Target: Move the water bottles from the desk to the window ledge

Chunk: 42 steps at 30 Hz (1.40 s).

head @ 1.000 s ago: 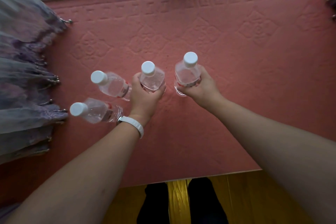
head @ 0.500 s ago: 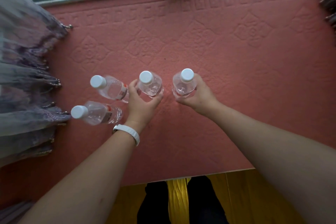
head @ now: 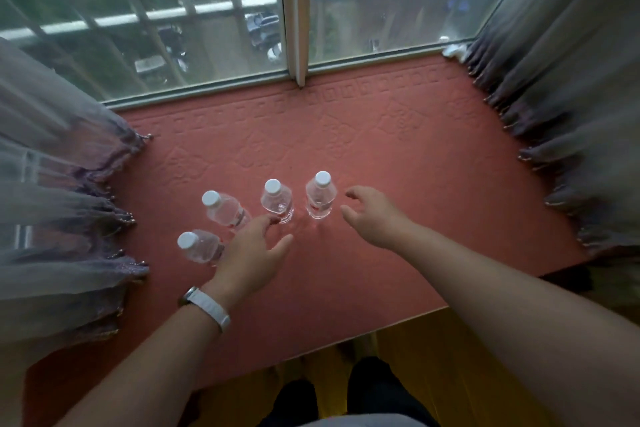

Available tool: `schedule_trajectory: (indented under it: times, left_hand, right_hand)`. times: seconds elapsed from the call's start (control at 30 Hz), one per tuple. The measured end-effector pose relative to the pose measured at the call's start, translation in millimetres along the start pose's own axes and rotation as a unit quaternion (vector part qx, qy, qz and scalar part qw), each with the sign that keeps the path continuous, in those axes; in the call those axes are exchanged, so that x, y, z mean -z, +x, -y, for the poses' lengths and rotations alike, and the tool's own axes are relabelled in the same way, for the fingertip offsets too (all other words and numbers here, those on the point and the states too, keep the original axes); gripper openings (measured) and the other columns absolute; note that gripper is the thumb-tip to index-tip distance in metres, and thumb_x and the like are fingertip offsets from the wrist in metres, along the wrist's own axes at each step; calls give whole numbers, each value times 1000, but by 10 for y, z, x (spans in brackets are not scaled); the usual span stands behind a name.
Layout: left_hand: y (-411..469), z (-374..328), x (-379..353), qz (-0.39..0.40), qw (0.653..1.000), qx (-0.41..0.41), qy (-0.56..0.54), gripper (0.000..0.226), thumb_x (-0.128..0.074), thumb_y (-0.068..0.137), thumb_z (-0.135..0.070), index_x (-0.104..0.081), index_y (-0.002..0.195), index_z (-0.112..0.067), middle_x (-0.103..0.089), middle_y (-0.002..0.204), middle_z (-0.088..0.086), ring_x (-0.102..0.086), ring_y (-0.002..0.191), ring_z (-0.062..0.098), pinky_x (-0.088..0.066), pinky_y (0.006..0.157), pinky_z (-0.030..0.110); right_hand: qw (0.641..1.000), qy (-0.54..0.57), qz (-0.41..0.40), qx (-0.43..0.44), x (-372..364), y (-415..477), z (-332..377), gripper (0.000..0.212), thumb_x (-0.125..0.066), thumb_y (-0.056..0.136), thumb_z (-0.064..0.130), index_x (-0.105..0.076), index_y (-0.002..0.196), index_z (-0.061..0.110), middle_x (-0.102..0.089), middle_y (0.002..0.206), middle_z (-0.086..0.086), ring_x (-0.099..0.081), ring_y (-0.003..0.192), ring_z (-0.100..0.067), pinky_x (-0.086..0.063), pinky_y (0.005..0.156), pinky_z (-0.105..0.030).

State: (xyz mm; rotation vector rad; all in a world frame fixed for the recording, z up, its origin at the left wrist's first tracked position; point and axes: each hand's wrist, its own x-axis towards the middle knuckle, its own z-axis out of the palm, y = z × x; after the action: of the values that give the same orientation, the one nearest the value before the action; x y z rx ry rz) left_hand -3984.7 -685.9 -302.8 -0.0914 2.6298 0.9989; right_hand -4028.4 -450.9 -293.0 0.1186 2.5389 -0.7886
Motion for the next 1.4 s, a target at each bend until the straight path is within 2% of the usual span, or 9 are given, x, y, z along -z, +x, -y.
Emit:
schedule_trajectory:
  times: [0.1, 0.27, 0.4, 0.6, 0.7, 0.9, 1.03, 1.2, 1.4]
  left_hand:
    - [-144, -150, 220, -17, 994, -62, 87, 40, -59, 84, -41, -61, 120, -22, -67, 115, 3, -61, 106, 26, -50, 88, 41]
    - [-258, -301, 402, -4, 959, -178, 219, 35, -51, 85, -35, -63, 115, -22, -66, 115, 5, -60, 100, 32, -47, 82, 40]
    - [-327, -435, 363, -7, 948, -212, 236, 52, -31, 79, -51, -68, 101, -22, -68, 107, 3, -64, 95, 32, -48, 75, 38]
    - [-683, -796, 284, 13, 948, -214, 236, 57, -31, 79, -50, -64, 118, -25, -64, 120, -1, -58, 111, 26, -45, 87, 35]
    - [-875, -1065, 163, 12, 941, -232, 246, 62, -25, 79, -50, -65, 118, -23, -64, 120, 1, -58, 107, 27, -42, 85, 36]
    - [-1387, -1843, -436, 35, 918, -309, 245, 70, -21, 76, -55, -66, 117, -21, -65, 124, 2, -59, 113, 29, -45, 91, 36]
    - [-1770, -2411, -1016, 57, 891, -370, 258, 58, -32, 82, -53, -69, 113, -22, -67, 123, 1, -62, 110, 30, -47, 89, 38]
    - [-2293, -3118, -1811, 91, 847, -450, 269, 40, -49, 95, -43, -59, 130, -26, -58, 137, -3, -53, 125, 24, -44, 101, 40]
    - [-2806, -3891, -2628, 152, 783, -527, 292, 42, -43, 97, -49, -51, 136, -35, -49, 144, -10, -46, 131, 20, -40, 105, 41]
  right_hand:
    - [996, -89, -11, 5, 163, -339, 138, 48, -47, 96, 45, -52, 135, 17, -53, 139, -5, -48, 128, -27, -40, 105, -40]
    - [987, -148, -65, -6, 266, -943, 273, 45, -46, 95, 45, -53, 131, 19, -52, 135, -4, -49, 125, -28, -43, 99, -40]
    - [981, -176, -82, -25, 276, -1333, 207, 45, -44, 94, 46, -55, 129, 19, -52, 132, -4, -49, 123, -29, -42, 96, -40]
    - [977, -177, -118, -30, 412, -1858, -32, 47, -43, 94, 48, -54, 131, 20, -53, 132, -4, -50, 122, -27, -43, 96, -39]
    - [976, -167, -138, -30, 529, -2120, -190, 47, -43, 94, 49, -55, 131, 22, -53, 132, -3, -50, 121, -26, -43, 96, -39]
    - [973, -145, -177, -40, 771, -2963, -851, 47, -39, 96, 49, -54, 133, 24, -53, 129, 0, -50, 118, -23, -44, 97, -40]
    - [971, -122, -193, -69, 870, -3676, -1512, 47, -37, 96, 50, -56, 131, 25, -52, 126, 0, -50, 116, -23, -45, 94, -39]
    - [961, -89, -218, -145, 932, -4530, -2387, 43, -37, 97, 48, -57, 127, 25, -52, 121, -4, -50, 114, -26, -44, 90, -40]
    - [935, -21, -264, -236, 991, -5523, -3136, 39, -36, 98, 47, -58, 122, 26, -52, 116, -2, -50, 110, -24, -46, 90, -44]
